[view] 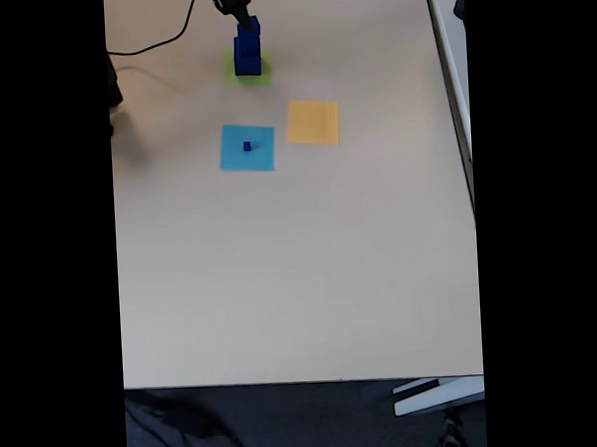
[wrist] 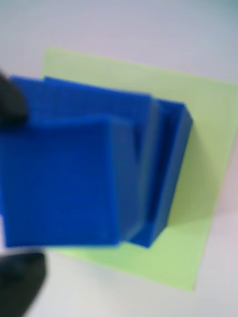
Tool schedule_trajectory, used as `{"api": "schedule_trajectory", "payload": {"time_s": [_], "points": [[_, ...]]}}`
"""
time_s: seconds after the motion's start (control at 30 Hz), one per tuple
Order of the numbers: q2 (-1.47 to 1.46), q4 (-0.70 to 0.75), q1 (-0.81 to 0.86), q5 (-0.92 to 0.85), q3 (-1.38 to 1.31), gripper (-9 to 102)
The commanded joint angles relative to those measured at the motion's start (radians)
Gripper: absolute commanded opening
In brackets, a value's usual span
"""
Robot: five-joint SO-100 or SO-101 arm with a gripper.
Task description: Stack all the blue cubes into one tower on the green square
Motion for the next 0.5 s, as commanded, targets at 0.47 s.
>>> {"api": "schedule_trajectory", "payload": {"time_s": [0.47], "points": [[0.003,0.014,0.000,-0.002,-0.075,10]]}}
